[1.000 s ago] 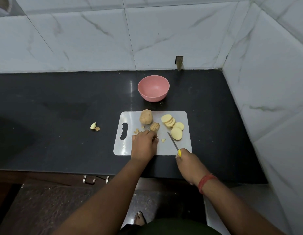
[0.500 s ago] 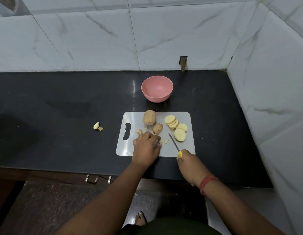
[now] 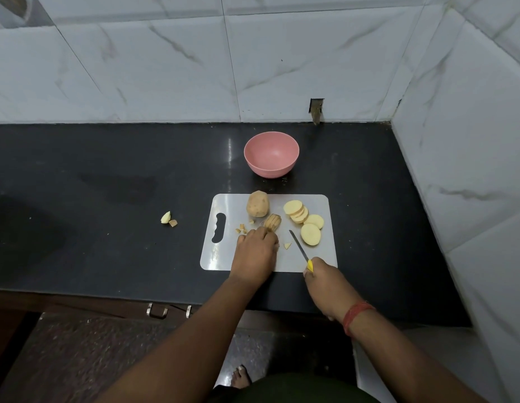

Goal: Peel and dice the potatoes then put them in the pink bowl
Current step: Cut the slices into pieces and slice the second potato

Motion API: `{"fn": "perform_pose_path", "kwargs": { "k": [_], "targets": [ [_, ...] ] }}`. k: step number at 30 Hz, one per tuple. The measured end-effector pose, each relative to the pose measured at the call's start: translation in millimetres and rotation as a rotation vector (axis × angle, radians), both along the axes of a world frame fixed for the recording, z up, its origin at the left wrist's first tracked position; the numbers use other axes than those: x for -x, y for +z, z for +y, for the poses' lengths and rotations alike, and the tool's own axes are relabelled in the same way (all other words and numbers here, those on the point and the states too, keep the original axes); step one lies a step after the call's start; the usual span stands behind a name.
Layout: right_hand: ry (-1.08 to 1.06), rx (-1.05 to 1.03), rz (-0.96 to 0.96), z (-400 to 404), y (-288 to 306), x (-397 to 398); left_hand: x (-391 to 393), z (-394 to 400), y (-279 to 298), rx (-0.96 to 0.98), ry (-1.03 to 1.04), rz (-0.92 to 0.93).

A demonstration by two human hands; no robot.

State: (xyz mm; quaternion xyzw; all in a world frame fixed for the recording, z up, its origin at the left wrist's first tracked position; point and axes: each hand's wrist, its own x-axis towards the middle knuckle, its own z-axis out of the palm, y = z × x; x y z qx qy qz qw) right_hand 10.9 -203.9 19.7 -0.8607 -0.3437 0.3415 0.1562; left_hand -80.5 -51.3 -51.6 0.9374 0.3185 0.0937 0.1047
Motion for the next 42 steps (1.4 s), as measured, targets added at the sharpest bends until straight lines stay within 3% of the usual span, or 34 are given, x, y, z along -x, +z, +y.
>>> {"fn": "perform_pose_path", "kwargs": {
  "k": [18, 23, 29, 42],
  "targets": [
    [-0.034, -0.011, 0.04, 4.0, -1.5, -7.6, -18.4, 13.7, 9.0, -0.088, -0.171, 0.225],
    [-0.043, -0.025, 0.054, 4.0, 0.2, -11.3, -12.4, 11.2, 12.2, 0.052, -0.014, 0.074],
    [-0.004, 0.01, 0.065, 8.3, -0.7, -9.6, -4.0, 11.1, 7.4, 0.119, 0.087, 0.027],
    [0.096, 0.07, -0.019, 23.1, -11.2, 8.6, -0.9, 7.0, 2.3, 0.281, 0.172, -0.13]
  ]
}}
